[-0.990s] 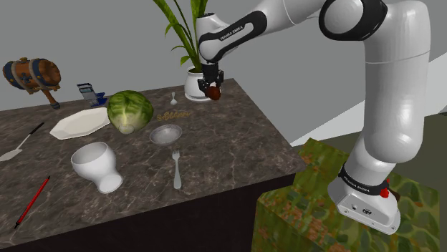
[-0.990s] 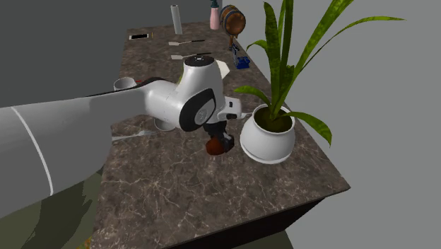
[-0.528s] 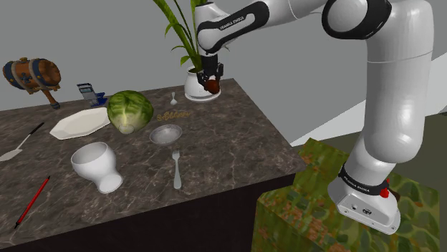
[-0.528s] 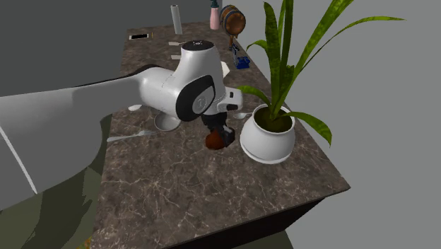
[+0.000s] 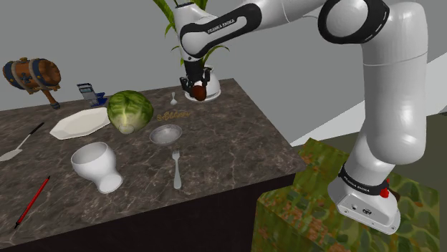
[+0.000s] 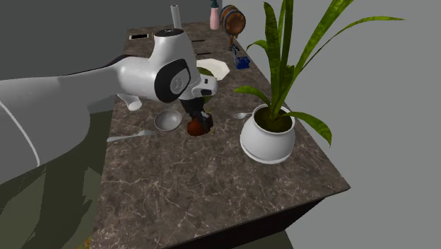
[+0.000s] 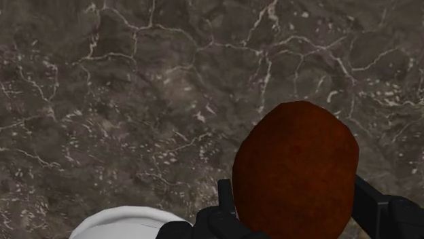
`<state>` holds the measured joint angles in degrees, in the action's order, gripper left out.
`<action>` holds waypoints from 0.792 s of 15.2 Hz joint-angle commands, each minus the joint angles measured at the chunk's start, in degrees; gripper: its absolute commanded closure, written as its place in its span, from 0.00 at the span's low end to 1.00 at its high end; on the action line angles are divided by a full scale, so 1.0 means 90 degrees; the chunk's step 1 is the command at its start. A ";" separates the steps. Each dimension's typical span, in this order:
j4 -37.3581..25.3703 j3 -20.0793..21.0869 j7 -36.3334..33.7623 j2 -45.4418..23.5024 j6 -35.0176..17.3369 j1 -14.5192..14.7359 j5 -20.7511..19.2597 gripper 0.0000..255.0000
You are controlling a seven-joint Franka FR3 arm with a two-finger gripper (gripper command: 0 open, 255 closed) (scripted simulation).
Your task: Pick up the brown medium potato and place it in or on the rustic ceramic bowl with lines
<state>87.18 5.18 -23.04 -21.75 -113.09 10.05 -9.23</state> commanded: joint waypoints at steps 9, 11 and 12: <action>-0.1613 0.0273 -0.1194 -0.0985 0.0799 0.1034 -0.0268 1.00; -0.2102 0.0307 -0.1398 -0.1284 0.1021 0.1261 -0.0323 1.00; -0.2381 0.0321 -0.1494 -0.1452 0.1147 0.1378 -0.0350 1.00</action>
<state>67.52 7.84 -35.31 -34.05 -103.99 21.30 -12.16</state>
